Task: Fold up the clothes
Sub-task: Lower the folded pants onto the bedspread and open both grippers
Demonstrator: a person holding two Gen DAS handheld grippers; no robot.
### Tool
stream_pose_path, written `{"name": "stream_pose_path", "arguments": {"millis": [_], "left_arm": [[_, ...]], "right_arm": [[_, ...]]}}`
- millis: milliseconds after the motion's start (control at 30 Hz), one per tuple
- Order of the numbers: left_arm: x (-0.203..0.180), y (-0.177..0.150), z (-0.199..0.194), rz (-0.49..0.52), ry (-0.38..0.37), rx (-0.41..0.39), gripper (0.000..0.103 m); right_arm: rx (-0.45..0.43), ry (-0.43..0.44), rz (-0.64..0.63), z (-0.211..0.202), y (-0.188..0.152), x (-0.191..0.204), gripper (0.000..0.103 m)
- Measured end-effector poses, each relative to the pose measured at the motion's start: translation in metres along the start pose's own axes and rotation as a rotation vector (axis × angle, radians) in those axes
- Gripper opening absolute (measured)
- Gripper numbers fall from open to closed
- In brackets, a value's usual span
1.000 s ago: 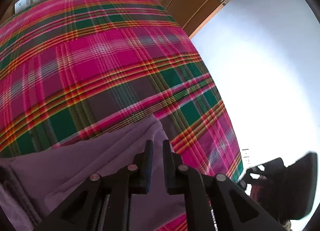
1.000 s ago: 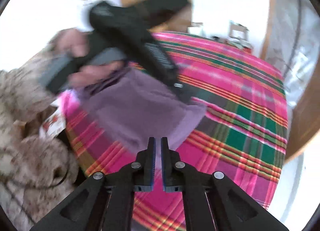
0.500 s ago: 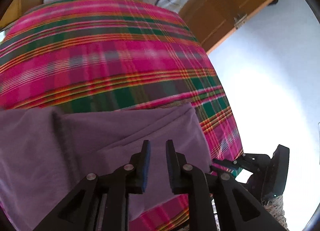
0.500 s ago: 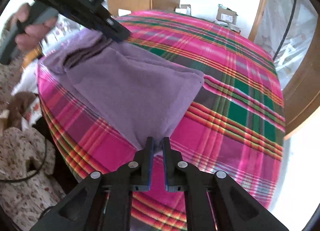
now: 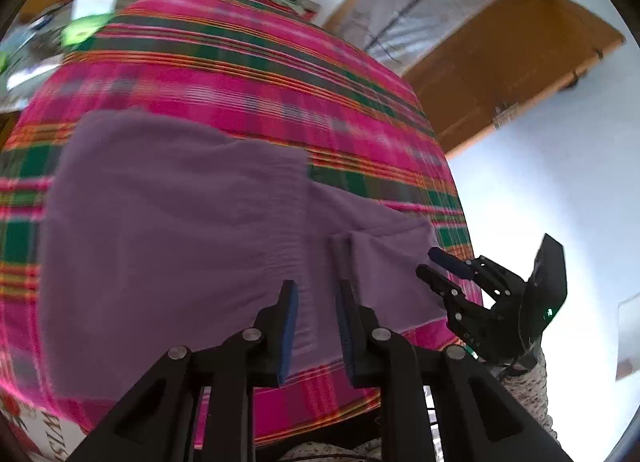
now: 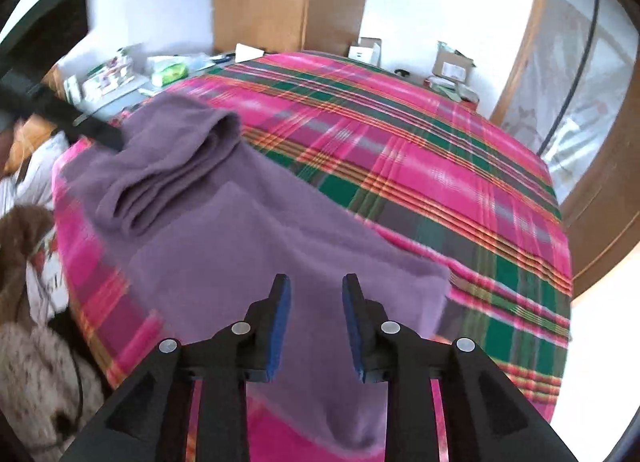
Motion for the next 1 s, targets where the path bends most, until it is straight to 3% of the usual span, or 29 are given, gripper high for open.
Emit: {"name": "stream_pose_path", "arguments": {"millis": [200,433,633,700,800,1000], "left_arm": [[0.039,-0.007,-0.016,-0.075,0.001,-0.028,0.023],[0.078,-0.015,-0.039,-0.149,0.001,-0.082,0.024],[0.115,-0.018,-0.056,-0.227,0.009,-0.130,0.025],[0.124,-0.019,-0.058,-0.248,0.008,-0.133,0.025],[0.133,-0.020,-0.058,-0.258,0.008,-0.130,0.025],[0.149,-0.022,-0.059,-0.279,0.010,-0.123,0.026]], "right_arm": [[0.034,0.048,0.022,0.034,0.020,0.020,0.028],[0.060,-0.029,-0.011,0.056,0.026,0.045,0.029],[0.006,-0.039,0.000,0.042,0.039,0.054,0.029],[-0.003,-0.065,-0.004,0.044,0.041,0.058,0.029],[0.050,-0.087,0.013,0.061,0.040,0.061,0.029],[0.015,-0.121,0.037,0.052,0.048,0.069,0.029]]}}
Point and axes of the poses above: each gripper's, at about its wrist camera, not at the fingertips, and z roughly the way its jaws point, x to its left, y to its top, the point moved 1 cm from there along z, roughly the way its jaws point
